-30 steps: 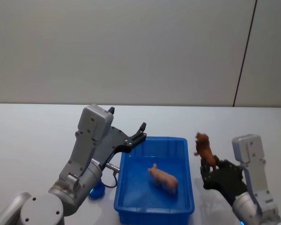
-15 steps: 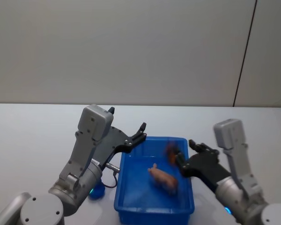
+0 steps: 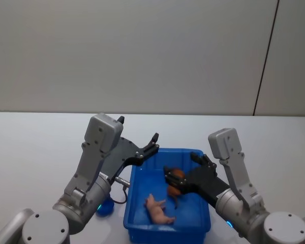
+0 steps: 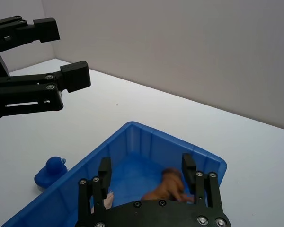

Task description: Pick up the two dolls from the table and place them into the box.

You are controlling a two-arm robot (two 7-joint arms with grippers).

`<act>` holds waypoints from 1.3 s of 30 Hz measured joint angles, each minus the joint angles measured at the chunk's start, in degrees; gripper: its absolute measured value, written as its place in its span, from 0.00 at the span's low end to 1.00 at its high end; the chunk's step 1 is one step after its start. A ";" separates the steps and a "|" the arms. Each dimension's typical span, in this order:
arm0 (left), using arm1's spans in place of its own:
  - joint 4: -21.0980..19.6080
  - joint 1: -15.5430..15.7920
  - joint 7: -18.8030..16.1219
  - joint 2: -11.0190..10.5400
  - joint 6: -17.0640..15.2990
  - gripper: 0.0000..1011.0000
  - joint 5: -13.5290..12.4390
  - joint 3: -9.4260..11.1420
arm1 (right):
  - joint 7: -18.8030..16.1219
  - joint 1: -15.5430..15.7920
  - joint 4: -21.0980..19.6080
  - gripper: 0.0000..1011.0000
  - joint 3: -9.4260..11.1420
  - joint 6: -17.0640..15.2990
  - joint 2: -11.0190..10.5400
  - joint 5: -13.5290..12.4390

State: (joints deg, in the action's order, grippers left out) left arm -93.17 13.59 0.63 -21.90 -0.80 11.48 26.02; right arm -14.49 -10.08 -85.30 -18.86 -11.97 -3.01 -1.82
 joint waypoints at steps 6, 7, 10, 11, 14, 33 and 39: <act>0.00 0.00 0.00 0.01 0.00 0.99 0.00 0.00 | 0.30 0.19 -0.26 0.99 0.18 0.16 -0.26 -0.10; 0.00 0.00 0.00 0.00 0.00 0.99 0.00 0.00 | 0.50 0.33 -0.48 0.99 0.26 0.17 -0.39 -0.18; 0.00 0.00 0.00 0.00 0.00 0.99 0.00 0.00 | 1.22 0.98 -1.42 0.99 0.56 0.19 -0.93 -0.43; 0.00 0.00 0.00 0.00 0.00 0.99 0.00 0.00 | 1.69 1.37 -1.94 0.99 0.74 0.19 -1.22 -0.55; 0.00 0.00 0.00 0.00 0.00 0.99 0.00 0.00 | 2.88 2.33 -3.21 0.99 1.18 0.17 -1.97 -0.87; 0.00 0.00 0.00 0.01 0.00 0.99 0.00 0.00 | 12.66 8.85 -10.12 0.99 4.54 -0.93 -6.71 -2.81; -0.18 -0.15 -0.20 -0.02 -0.64 0.99 0.08 -0.11 | 14.57 10.19 -11.38 0.99 5.27 -1.17 -7.70 -3.20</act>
State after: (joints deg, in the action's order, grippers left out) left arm -93.35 13.44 0.43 -21.92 -1.43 11.56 25.91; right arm 0.09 0.11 -96.68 -13.58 -13.14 -10.72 -5.02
